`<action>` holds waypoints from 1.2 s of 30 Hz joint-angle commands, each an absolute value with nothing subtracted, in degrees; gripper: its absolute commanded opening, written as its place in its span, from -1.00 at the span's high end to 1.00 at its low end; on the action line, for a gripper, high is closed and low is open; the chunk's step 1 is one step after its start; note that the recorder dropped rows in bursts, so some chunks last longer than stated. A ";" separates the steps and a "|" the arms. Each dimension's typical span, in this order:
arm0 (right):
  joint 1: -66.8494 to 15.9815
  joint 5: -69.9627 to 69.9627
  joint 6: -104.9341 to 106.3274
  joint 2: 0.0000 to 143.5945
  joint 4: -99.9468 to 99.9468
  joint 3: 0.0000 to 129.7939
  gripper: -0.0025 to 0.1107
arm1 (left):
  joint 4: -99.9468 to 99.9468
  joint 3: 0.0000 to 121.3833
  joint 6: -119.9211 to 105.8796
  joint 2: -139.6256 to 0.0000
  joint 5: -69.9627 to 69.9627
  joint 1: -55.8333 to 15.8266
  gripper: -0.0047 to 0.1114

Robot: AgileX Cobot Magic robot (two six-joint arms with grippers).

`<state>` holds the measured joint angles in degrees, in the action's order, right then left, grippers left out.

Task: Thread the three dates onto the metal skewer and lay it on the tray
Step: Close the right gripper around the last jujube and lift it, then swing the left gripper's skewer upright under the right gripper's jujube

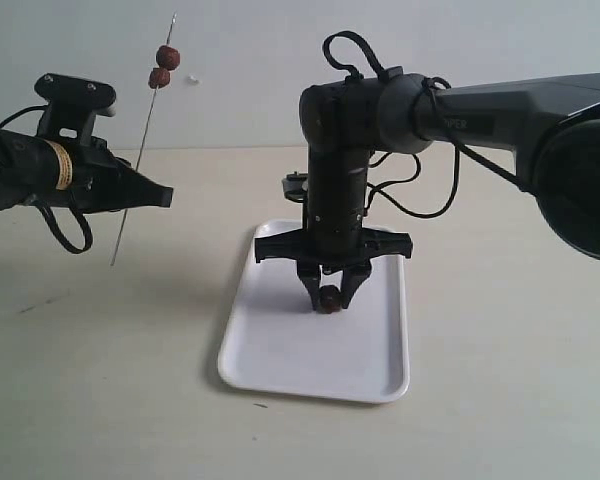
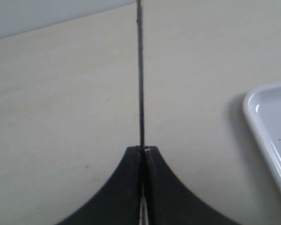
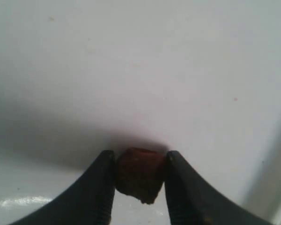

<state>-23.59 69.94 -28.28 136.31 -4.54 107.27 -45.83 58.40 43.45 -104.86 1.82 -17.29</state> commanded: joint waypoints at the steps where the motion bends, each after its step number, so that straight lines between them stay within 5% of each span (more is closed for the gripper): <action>1: -23.21 69.96 -28.40 136.20 -4.04 107.75 0.43 | -45.31 58.64 43.77 -104.73 2.82 -17.36 0.92; 22: -22.96 69.96 -22.56 130.19 14.04 107.75 0.46 | -51.93 58.64 43.77 -104.73 -1.31 -22.14 0.92; 36: -13.24 68.21 -20.72 126.86 13.73 107.75 0.46 | -45.27 58.64 40.57 -104.73 -11.13 -27.54 0.92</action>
